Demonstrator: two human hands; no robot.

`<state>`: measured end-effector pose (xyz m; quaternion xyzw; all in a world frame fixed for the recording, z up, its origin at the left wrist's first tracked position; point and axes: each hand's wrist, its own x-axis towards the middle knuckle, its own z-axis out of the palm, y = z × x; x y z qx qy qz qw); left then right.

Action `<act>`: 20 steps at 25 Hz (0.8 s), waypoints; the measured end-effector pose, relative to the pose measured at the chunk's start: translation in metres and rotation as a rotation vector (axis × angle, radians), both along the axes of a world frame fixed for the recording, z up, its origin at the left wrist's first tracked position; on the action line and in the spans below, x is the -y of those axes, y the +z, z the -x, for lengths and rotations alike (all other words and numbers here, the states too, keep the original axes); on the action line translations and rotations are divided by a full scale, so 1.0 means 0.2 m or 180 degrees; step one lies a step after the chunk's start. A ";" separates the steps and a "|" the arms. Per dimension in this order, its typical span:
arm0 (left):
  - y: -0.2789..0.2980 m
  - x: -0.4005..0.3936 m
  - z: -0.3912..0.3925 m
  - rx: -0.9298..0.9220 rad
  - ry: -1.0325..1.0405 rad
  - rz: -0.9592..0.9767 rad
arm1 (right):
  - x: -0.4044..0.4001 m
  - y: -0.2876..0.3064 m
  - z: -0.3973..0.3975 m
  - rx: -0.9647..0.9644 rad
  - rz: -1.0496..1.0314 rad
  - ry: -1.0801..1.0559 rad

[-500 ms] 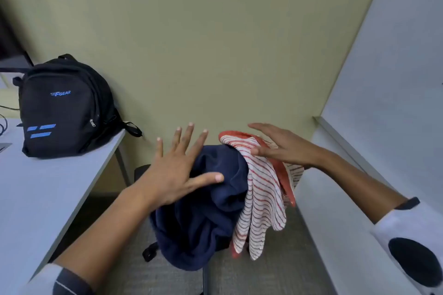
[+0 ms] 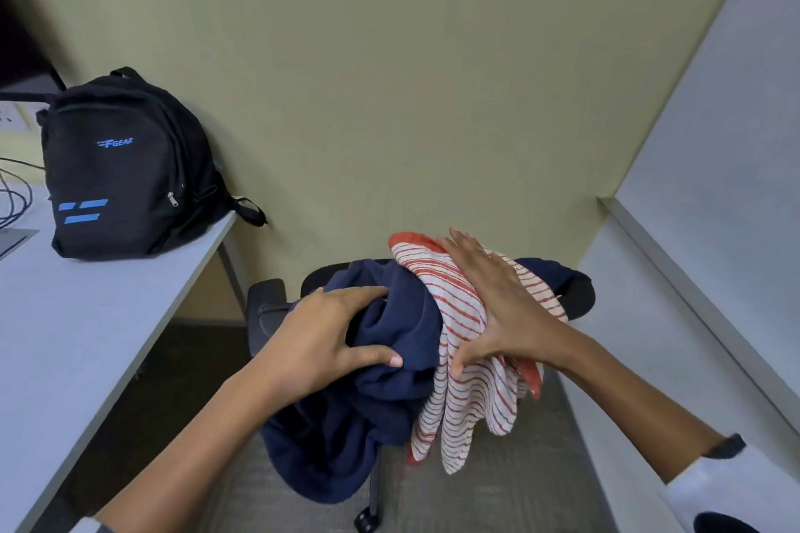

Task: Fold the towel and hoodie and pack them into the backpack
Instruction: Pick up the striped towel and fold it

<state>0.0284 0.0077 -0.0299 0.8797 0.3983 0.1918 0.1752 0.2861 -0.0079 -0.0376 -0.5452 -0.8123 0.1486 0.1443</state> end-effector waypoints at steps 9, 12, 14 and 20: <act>0.21 0.02 -0.11 0.0930 0.0327 -0.0528 | -0.07 0.10 0.11 -0.1369 -0.0062 -0.0110; 0.24 0.01 -0.13 0.0848 0.0322 -0.0631 | -0.06 0.08 0.13 -0.1662 -0.0351 -0.0306; 0.21 0.01 -0.11 0.0903 0.0286 -0.0572 | -0.05 0.07 0.15 -0.1774 -0.0539 -0.0358; 0.10 0.01 0.08 0.0396 0.0336 0.0319 | -0.05 0.18 0.16 -0.2312 -0.1044 -0.0462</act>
